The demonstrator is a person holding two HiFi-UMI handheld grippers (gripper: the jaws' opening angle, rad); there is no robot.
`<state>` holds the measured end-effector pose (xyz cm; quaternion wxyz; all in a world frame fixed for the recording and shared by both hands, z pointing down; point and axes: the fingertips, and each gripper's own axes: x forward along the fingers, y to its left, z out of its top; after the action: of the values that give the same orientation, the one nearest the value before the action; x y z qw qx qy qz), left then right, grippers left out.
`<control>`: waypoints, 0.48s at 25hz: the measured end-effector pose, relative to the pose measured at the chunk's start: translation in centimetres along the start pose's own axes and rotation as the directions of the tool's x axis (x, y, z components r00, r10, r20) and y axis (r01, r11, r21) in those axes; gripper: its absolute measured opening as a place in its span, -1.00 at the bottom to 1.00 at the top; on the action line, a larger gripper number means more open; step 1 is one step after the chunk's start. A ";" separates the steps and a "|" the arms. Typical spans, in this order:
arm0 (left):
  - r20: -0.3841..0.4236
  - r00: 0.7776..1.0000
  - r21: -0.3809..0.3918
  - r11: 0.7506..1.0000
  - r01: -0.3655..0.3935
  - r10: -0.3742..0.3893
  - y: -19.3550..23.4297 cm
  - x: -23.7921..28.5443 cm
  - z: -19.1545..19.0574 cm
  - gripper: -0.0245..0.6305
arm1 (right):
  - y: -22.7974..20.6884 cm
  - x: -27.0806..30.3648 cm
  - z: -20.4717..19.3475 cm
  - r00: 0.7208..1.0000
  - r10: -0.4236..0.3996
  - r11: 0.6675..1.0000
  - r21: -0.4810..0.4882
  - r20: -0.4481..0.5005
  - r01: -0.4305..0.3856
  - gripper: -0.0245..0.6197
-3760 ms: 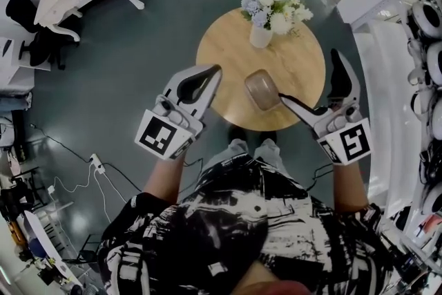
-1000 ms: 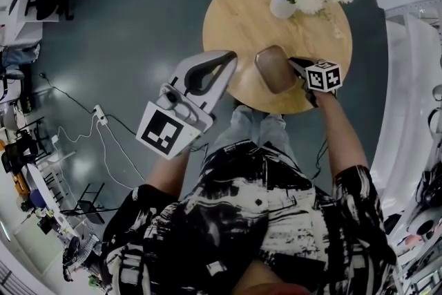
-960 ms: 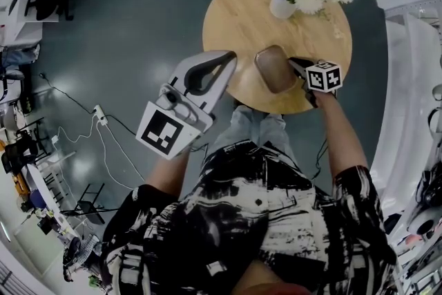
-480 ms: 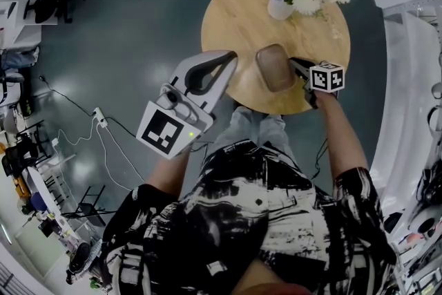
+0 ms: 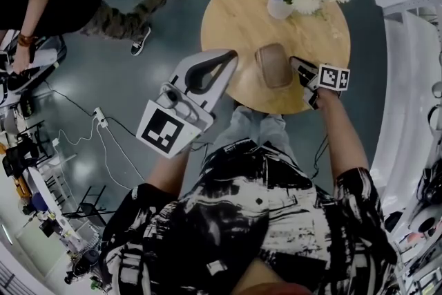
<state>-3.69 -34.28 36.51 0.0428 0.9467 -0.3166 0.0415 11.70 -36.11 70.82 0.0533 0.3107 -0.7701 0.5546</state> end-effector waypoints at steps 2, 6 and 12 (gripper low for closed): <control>0.002 1.000 0.000 1.000 0.000 0.000 0.0 0.0 0.1 -0.93 | 0.3 -0.4 0.3 1.000 -0.009 1.000 -0.017 0.013 0.009 -0.83; 0.010 1.000 0.002 1.000 -0.003 0.003 0.2 0.2 0.1 -0.93 | 3.2 -1.5 2.2 0.998 0.027 0.994 -0.106 0.061 -0.021 -0.83; 0.038 0.999 0.016 1.000 -0.016 0.015 0.5 -0.1 1.5 -0.93 | 14.1 -6.4 6.8 0.974 0.151 0.912 -0.403 0.169 -0.071 -0.83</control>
<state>-3.98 -34.78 35.04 0.0289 0.9451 -0.3243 0.0267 11.05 -36.73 53.97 0.0069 0.3022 -0.8838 0.3571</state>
